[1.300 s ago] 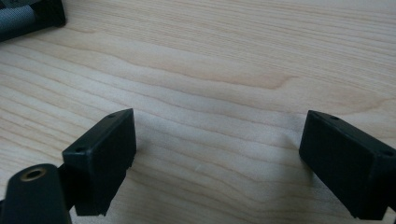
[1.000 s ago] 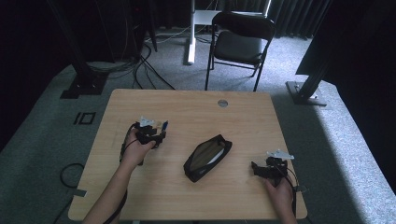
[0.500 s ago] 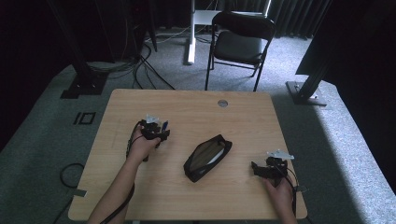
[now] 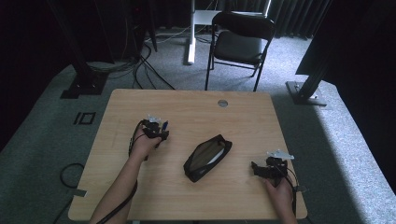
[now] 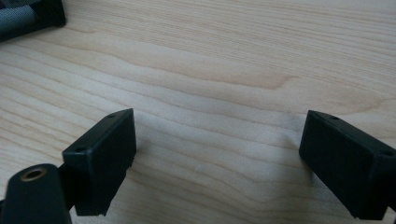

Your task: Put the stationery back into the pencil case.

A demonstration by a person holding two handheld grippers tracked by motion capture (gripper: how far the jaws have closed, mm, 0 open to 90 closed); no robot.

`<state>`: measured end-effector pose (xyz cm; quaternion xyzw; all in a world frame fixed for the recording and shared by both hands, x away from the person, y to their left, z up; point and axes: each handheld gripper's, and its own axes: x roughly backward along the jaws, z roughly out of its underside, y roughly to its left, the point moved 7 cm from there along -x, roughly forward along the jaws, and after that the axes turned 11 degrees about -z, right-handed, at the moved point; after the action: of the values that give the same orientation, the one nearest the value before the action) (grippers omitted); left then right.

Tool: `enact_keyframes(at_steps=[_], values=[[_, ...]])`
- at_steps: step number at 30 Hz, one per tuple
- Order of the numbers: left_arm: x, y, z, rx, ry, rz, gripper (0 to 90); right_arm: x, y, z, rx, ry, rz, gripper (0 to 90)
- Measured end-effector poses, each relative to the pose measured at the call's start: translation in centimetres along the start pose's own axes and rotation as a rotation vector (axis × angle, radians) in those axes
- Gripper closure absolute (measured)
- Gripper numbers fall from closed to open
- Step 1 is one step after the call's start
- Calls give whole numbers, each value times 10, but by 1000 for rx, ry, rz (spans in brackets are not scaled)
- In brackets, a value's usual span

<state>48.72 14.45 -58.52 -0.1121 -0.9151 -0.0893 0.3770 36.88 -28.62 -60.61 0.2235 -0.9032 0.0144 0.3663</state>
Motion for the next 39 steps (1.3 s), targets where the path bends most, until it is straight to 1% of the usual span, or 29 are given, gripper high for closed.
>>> enact_keyframes(at_steps=[2,5,6,12,15,18,20,21,22,25,26,27,28,30,31,32,39], values=[[-2,-1,0,-12,10,-5,539,0,0,0,0,0,0,106],[-4,-2,0,-49,22,-23,549,0,0,0,0,0,0,106],[-4,-2,-1,-58,21,-34,559,0,0,0,0,0,0,106],[-6,-3,-2,-64,26,-43,601,0,0,0,0,0,0,106],[-6,-5,-2,-71,29,-39,634,0,0,0,0,0,0,106],[-6,-7,-2,-70,34,-38,681,0,0,0,0,0,0,106],[-5,-9,-1,-72,32,-25,755,0,0,0,0,0,0,106],[-4,-11,-1,-87,26,-25,781,0,0,0,0,0,0,106],[-4,-11,-1,-93,28,-29,794,0,0,0,0,0,0,106],[-2,-14,-1,-105,45,-36,799,0,0,0,0,0,0,106],[-2,-14,-1,-102,48,-38,800,0,0,0,0,0,0,106],[-1,-14,-1,-106,45,-29,800,0,0,0,0,0,0,106],[0,-14,-1,-102,42,-33,800,0,0,0,0,0,0,106],[4,-15,-3,-82,41,-11,800,0,0,0,0,0,0,106],[7,-14,-4,-77,33,-10,800,0,0,0,0,0,0,106],[9,-13,-5,-81,34,-9,800,0,0,0,0,0,0,106],[31,-12,-17,-60,-18,25,800,0,0,0,0,0,0,106]])
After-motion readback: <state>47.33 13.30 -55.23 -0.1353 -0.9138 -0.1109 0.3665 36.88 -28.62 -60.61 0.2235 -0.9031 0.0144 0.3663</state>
